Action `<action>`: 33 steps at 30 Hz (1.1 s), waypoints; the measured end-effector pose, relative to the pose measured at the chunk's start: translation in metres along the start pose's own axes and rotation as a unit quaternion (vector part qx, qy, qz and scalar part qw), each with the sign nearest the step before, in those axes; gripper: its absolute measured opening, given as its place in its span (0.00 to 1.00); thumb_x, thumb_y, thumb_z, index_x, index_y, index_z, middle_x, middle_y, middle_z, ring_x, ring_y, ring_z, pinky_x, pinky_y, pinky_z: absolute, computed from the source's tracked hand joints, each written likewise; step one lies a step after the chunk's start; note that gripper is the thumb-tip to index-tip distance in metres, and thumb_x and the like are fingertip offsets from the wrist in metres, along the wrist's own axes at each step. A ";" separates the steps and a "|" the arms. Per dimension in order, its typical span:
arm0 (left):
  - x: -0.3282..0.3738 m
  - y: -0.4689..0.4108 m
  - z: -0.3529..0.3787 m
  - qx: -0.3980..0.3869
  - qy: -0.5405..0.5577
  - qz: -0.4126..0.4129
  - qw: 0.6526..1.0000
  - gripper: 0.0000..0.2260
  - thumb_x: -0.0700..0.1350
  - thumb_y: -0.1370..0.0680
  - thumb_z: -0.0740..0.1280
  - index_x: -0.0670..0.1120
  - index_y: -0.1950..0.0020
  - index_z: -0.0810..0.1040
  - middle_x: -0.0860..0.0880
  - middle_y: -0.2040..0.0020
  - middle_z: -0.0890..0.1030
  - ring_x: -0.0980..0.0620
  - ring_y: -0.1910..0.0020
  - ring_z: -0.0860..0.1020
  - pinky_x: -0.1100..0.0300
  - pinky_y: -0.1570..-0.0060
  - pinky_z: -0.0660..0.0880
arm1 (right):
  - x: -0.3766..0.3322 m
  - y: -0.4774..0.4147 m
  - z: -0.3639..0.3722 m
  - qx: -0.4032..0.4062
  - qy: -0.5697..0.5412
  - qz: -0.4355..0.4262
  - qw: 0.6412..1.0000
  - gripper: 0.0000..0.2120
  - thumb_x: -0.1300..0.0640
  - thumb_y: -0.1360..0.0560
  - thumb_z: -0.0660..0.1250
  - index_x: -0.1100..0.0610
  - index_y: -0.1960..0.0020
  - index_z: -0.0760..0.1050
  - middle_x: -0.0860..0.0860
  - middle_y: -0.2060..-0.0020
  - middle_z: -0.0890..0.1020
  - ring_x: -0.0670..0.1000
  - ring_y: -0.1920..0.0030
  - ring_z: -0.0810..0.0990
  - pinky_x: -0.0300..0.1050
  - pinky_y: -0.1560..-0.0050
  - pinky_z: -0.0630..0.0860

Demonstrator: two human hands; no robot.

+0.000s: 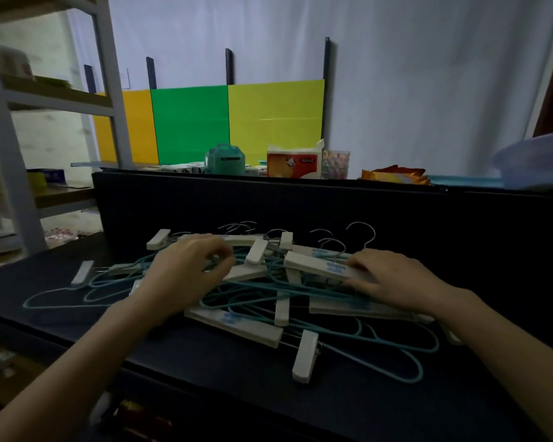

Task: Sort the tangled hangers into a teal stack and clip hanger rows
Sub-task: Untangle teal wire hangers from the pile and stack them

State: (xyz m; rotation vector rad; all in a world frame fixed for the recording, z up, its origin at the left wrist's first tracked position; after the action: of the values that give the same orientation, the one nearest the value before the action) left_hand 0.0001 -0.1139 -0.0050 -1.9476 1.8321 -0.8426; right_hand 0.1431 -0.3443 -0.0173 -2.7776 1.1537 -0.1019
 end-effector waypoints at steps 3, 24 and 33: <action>-0.011 -0.013 0.008 0.010 0.017 -0.010 1.000 0.08 0.48 0.23 0.64 0.49 0.47 0.78 0.55 0.54 0.75 0.54 0.51 0.75 0.56 0.51 0.75 | 0.002 -0.007 -0.002 -0.021 -0.027 -0.006 0.999 0.14 0.42 0.23 0.59 0.48 0.42 0.69 0.47 0.47 0.73 0.48 0.50 0.74 0.46 0.48 0.74; -0.119 -0.073 0.053 -0.197 0.007 -0.065 0.978 0.21 0.62 0.27 0.63 0.52 0.39 0.74 0.53 0.48 0.70 0.52 0.46 0.68 0.56 0.45 0.69 | 0.004 -0.012 -0.042 0.089 -0.142 0.050 0.985 0.09 0.42 0.26 0.60 0.45 0.48 0.71 0.41 0.54 0.75 0.44 0.55 0.75 0.47 0.52 0.74; -0.125 -0.088 0.055 -0.187 -0.003 0.014 0.982 0.14 0.60 0.27 0.64 0.52 0.49 0.70 0.55 0.55 0.68 0.51 0.52 0.70 0.57 0.53 0.71 | -0.011 -0.008 -0.038 0.112 -0.145 0.117 0.976 0.10 0.45 0.25 0.61 0.49 0.47 0.72 0.43 0.54 0.75 0.47 0.56 0.75 0.50 0.52 0.74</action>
State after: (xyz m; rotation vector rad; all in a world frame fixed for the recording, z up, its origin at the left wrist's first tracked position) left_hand 0.1038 0.0110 -0.0169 -2.1274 2.1320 -0.5094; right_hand 0.1371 -0.3344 0.0215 -2.3466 1.2891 0.1819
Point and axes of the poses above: each hand's wrist, its own y-axis away from the middle knuckle, its own z-axis out of the palm, x = y × z, the point moved 4 cm from there along -y, towards the middle knuckle
